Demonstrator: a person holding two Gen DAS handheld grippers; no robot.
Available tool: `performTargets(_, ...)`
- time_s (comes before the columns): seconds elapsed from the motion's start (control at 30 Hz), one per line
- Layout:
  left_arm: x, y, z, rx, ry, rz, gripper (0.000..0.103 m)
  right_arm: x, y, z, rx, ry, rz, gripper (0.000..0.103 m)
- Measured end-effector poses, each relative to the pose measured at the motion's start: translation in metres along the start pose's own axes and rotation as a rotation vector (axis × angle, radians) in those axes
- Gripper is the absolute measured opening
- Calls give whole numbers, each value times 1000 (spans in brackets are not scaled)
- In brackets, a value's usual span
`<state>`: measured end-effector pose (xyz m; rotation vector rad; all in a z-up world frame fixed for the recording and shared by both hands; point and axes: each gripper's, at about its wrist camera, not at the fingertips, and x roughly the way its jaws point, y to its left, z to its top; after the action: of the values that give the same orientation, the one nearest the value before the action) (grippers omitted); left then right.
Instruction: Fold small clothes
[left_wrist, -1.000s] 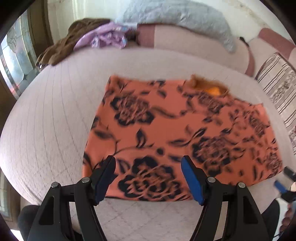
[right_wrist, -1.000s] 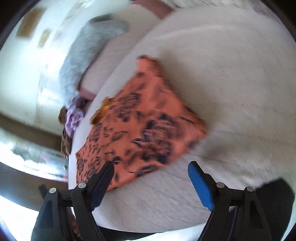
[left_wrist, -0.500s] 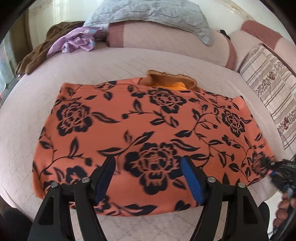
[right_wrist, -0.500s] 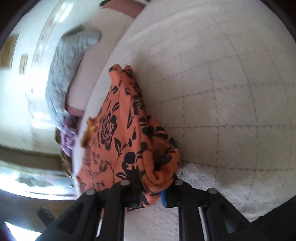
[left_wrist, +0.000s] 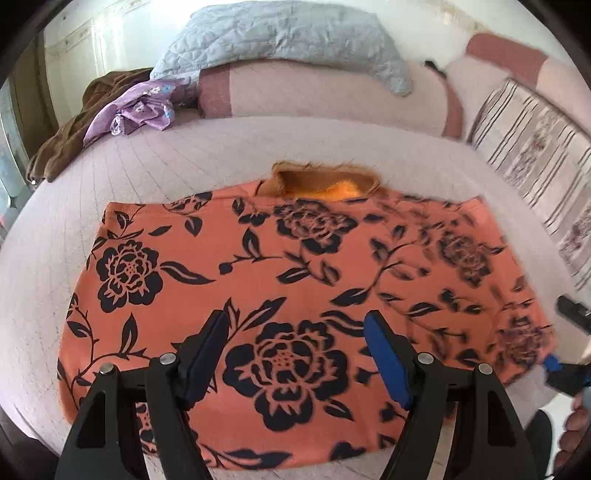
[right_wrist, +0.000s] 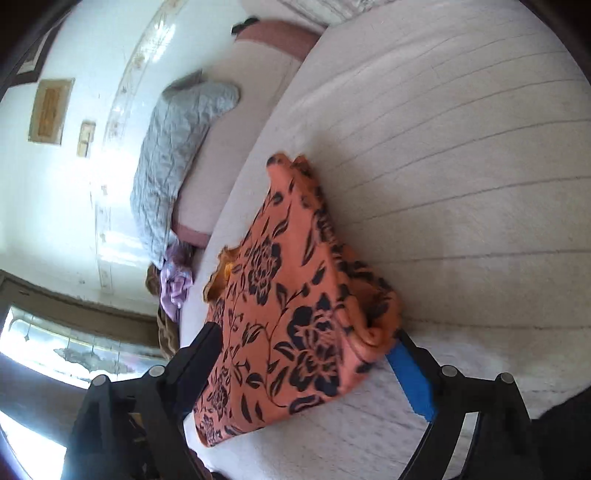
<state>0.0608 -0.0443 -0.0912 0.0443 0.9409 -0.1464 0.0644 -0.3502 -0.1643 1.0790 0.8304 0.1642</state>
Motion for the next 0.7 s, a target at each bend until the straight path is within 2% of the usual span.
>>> performTargets(0.03,14,-1,-2,21,56,33,76,6,3,0,-6,7,4,87)
performTargets(0.07,26,-2,-5,34,103,46,78,13,5,1,-21,12,-20,81)
performTargets(0.1,22,-1,-4,27,77,43,78,23,7,1,-44,22,-64,67)
performTargets(0.13,14,0,-1,16,64,34,77,29,7,1,-51,23,-88,58)
performTargets(0.17,2,2,2,3,33,6,77,32,6,3,-41,25,-117,43)
performTargets(0.2,-6,3,4,-4,-2,-7,77,31,5,5,-38,23,-133,39)
performTargets(0.27,-15,5,2,-16,-59,10,78,30,9,7,-63,11,-145,39)
performTargets(0.3,-8,5,1,-19,-39,17,78,30,9,8,-74,10,-160,41)
performTargets(0.33,9,3,-3,-5,30,1,78,32,7,8,-78,11,-174,43)
performTargets(0.37,27,-1,-9,28,98,11,81,33,4,8,-70,11,-169,50)
performTargets(0.4,25,-4,-11,52,39,25,82,36,4,10,-56,2,-152,52)
performTargets(0.43,23,-6,-11,65,29,34,82,36,5,11,-57,-3,-160,52)
performTargets(0.47,23,-4,-9,41,46,23,82,39,10,14,-71,0,-182,44)
performTargets(0.5,23,-1,-7,17,52,5,82,42,19,16,-103,6,-216,21)
performTargets(0.6,19,11,-1,-29,75,-69,82,40,67,17,-252,-14,-279,17)
performTargets(0.67,4,35,2,-134,55,-136,82,37,126,6,-412,-57,-274,16)
performTargets(0.7,-2,47,2,-186,40,-142,82,38,153,-3,-487,-69,-260,17)
